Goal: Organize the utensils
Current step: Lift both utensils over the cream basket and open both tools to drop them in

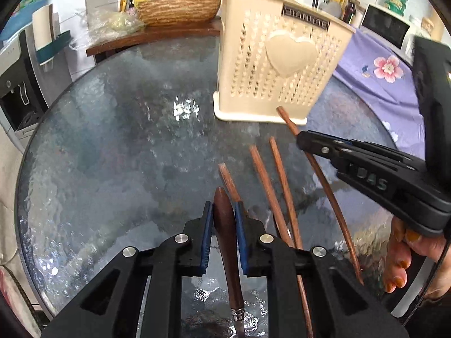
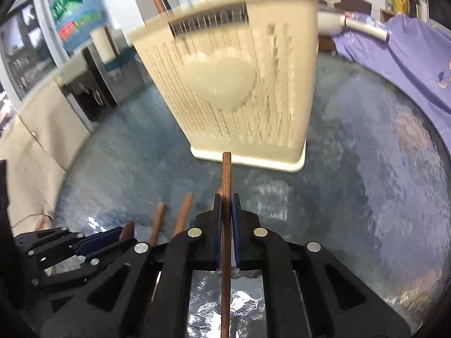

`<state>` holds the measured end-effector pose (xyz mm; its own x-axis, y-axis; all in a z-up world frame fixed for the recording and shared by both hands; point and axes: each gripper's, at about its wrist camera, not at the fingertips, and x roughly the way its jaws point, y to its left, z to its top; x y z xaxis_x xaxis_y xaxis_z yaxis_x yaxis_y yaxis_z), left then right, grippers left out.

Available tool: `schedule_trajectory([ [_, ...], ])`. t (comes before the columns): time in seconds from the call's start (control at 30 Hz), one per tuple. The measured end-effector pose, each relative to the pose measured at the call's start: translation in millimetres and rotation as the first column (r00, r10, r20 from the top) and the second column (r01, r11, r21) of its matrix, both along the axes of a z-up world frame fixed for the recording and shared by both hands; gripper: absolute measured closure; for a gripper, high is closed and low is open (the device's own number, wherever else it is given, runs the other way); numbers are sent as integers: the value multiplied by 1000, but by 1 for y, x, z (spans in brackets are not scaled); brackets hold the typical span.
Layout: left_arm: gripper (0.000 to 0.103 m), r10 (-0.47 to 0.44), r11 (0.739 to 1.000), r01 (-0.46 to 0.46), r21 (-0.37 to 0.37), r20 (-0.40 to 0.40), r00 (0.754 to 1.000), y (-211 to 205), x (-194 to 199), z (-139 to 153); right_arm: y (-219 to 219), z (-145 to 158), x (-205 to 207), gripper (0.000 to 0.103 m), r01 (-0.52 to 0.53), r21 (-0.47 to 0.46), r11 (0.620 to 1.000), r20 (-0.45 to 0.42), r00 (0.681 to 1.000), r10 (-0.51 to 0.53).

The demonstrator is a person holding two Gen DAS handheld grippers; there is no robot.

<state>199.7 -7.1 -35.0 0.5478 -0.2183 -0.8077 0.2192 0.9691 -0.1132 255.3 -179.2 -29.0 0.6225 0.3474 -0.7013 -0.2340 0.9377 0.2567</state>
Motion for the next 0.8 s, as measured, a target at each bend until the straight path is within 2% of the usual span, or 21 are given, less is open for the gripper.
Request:
schedule_trajectory([
  [0.17, 88, 26, 999, -24, -38, 50, 998, 8, -1, 17, -16, 31, -19, 96, -28, 83, 996, 119, 993, 18],
  [0.4, 88, 49, 997, -39, -61, 166, 985, 17, -20, 54, -27, 75, -52, 96, -95, 121, 988, 268, 962, 59],
  [0.6, 88, 69, 995, -51, -88, 219, 973, 26, -28, 73, -38, 94, -74, 96, -140, 136, 981, 309, 947, 92],
  [0.8, 88, 75, 994, -52, -99, 253, 965, 31, -33, 82, -40, 109, -88, 96, -174, 109, 979, 337, 933, 128],
])
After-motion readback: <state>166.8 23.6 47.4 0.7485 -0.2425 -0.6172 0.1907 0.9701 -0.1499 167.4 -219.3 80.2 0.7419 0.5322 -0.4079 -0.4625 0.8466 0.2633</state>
